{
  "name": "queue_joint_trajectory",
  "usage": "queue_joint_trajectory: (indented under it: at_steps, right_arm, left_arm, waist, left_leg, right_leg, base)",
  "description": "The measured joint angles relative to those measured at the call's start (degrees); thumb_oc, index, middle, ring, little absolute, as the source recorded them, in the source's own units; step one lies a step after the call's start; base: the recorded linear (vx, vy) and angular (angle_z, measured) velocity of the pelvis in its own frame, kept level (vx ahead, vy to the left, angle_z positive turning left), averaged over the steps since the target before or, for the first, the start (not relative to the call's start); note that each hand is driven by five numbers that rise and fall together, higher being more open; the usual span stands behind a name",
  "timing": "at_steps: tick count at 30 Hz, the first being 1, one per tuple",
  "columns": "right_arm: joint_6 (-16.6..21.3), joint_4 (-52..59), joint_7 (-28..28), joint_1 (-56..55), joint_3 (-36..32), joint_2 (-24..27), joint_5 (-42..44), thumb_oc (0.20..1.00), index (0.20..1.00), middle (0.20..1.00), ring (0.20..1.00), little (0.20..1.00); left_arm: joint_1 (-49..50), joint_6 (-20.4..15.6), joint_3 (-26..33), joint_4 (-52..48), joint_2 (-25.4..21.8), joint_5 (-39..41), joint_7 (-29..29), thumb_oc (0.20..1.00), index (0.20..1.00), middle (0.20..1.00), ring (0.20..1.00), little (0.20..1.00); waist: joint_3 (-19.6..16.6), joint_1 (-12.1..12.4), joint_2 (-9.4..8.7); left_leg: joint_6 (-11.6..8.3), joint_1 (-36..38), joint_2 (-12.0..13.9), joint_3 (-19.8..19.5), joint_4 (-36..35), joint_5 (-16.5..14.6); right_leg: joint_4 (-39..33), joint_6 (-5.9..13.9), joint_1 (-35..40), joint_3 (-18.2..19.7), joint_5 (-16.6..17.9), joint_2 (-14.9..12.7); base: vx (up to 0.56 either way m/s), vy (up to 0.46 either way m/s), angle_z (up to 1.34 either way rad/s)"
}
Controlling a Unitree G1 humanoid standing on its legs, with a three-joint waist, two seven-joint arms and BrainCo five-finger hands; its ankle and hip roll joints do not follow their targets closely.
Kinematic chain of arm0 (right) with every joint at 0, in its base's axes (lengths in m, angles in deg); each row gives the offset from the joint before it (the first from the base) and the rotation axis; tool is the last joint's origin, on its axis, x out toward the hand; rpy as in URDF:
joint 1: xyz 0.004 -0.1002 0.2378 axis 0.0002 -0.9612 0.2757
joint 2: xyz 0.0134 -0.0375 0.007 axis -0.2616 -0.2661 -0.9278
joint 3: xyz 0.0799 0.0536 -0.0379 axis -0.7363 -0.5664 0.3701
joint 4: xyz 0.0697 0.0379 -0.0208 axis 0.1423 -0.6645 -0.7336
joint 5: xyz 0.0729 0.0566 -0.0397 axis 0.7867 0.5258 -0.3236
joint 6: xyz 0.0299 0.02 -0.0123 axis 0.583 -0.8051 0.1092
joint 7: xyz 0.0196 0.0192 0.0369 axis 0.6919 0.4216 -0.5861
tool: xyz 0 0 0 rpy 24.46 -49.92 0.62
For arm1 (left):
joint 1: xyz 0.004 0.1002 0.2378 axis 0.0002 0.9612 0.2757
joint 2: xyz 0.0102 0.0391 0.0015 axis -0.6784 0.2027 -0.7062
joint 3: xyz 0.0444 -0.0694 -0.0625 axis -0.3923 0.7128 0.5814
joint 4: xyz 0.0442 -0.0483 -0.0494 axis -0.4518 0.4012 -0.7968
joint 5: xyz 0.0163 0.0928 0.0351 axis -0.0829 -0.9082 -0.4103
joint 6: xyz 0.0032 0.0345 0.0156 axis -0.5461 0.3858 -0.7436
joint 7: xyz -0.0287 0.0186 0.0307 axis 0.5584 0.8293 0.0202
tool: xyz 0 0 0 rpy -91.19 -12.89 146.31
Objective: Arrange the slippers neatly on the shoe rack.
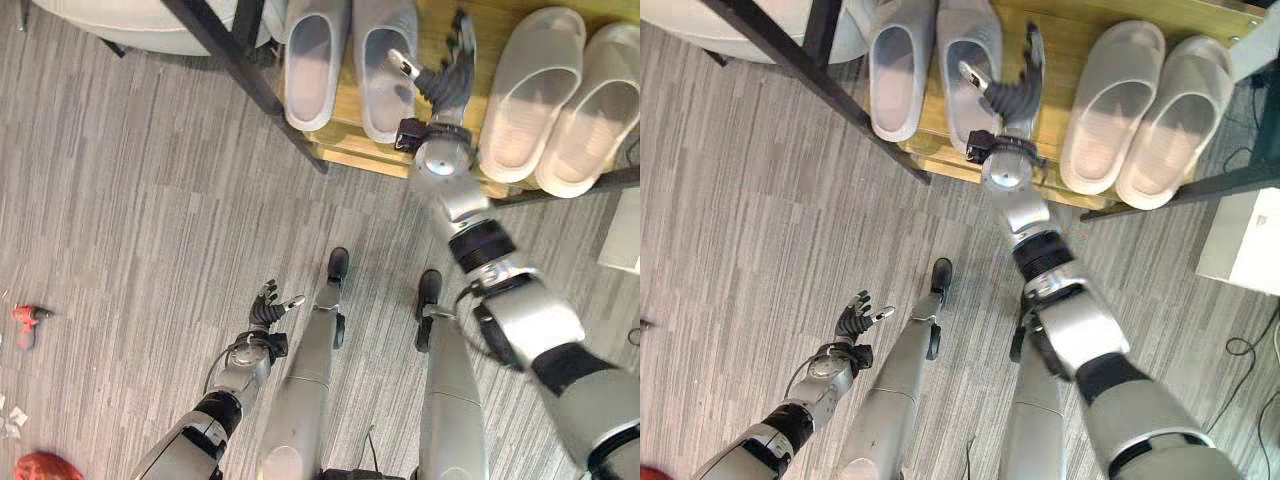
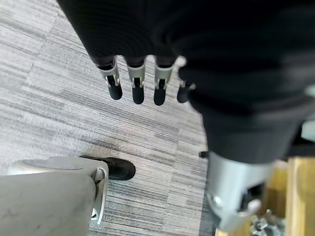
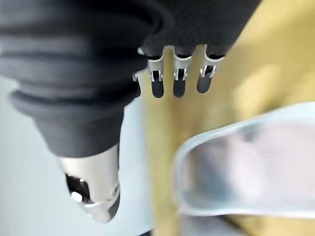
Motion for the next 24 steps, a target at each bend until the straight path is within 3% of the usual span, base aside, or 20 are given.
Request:
queue_joint_trajectory:
  at_steps: [5, 13, 24]
  right_arm:
    - [1.2, -6.63, -2.69, 1.05, 1.13, 1.12, 4.23, 1.0, 1.0, 1.0, 1.0, 1.0]
    - [1.03, -16.88, -5.01, 5.94, 3.6, 5.01, 4.23, 1.0, 1.0, 1.0, 1.0, 1.0]
    - [2.03, -17.37, -8.18, 7.84, 4.72, 2.16, 7.64, 1.0, 1.0, 1.0, 1.0, 1.0]
  left_arm:
    - [-1.3, -0.19, -0.04, 1.56, 0.33, -0.01, 0.05, 1.0, 1.0, 1.0, 1.0, 1.0]
    - [-0.74, -0.23, -0.05, 3.61, 0.36, -0.03, 0.78, 1.0, 1.0, 1.0, 1.0, 1.0]
    - [-0.87, -0.6, 0.07, 3.46, 0.35, 0.02, 2.15, 1.0, 1.0, 1.0, 1.0, 1.0]
  waist:
    - [0.0, 0.66, 0.01]
    - [-0.09, 2.79, 0.18]
    - [-0.52, 3.48, 1.02]
  left_leg:
    - [-0.03, -0.02, 0.4, -0.04, -0.09, -0.01]
    - [-0.21, -0.19, 0.41, -0.22, -0.43, -0.11]
    - [-0.77, -0.56, 0.46, -0.38, -0.42, -0.75]
  right_leg:
    - [0.1, -0.01, -0.08, -0.13, 0.01, 0.17]
    - [0.32, -0.12, -0.37, -0.27, -0.12, 0.12]
    - [1.29, -0.02, -1.02, -0.34, -1.16, 0.12]
  base:
    - [0.0, -0.006, 0.0]
    - [0.0, -0.002, 0.0]
    - [0.01, -0.002, 0.01]
